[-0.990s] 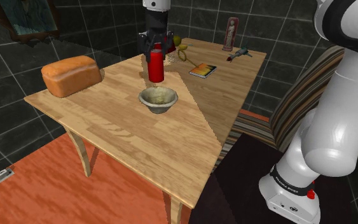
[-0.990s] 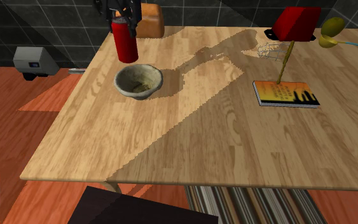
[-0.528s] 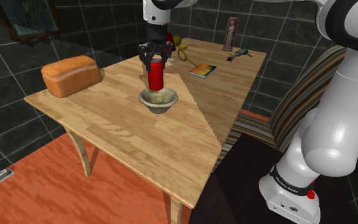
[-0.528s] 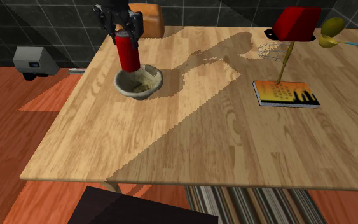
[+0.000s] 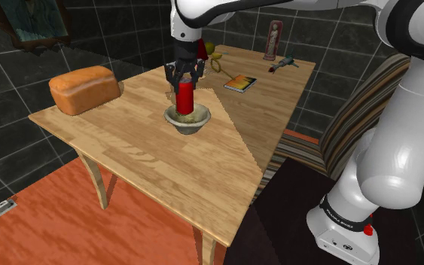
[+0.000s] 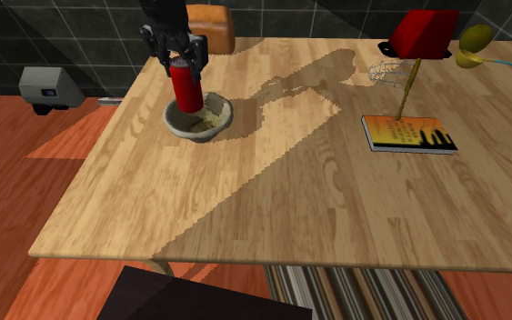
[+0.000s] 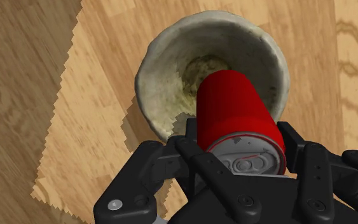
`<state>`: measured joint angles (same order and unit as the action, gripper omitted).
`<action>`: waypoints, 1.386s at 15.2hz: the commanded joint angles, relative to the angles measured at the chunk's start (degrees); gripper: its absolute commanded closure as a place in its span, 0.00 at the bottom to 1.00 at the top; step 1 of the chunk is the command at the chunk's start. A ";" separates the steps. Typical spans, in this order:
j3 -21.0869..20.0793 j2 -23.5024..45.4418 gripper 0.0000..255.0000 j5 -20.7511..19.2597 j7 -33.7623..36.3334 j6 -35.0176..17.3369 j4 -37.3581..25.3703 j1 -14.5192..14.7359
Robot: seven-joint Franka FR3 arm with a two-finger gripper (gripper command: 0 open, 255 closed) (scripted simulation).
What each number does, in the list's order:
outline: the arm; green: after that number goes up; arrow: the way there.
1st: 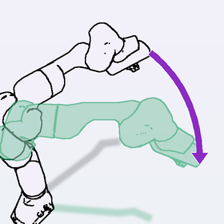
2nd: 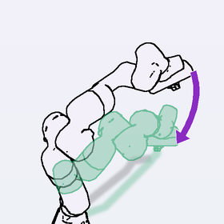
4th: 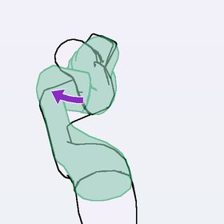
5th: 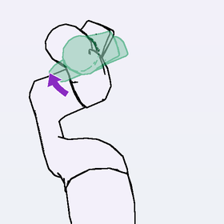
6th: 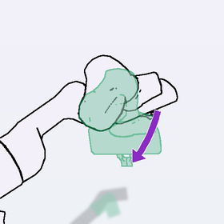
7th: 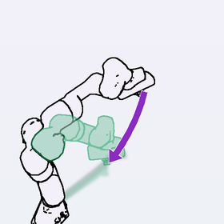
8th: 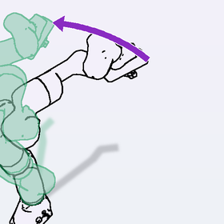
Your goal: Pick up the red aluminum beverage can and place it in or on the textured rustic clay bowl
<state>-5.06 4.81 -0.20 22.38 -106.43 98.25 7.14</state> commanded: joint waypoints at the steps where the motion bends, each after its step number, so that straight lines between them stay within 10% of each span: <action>1: 0.00 -0.02 1.00 0.00 0.00 -0.12 0.09 0.00; 5: 0.00 -0.02 1.00 0.00 0.00 -0.12 0.09 0.00; 6: 0.00 -0.02 0.00 0.00 0.01 -0.11 0.09 0.00; 21: -0.01 -0.16 0.00 0.01 -0.01 7.14 -7.03 0.01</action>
<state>-5.06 4.65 -0.19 22.37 -99.34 91.26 7.15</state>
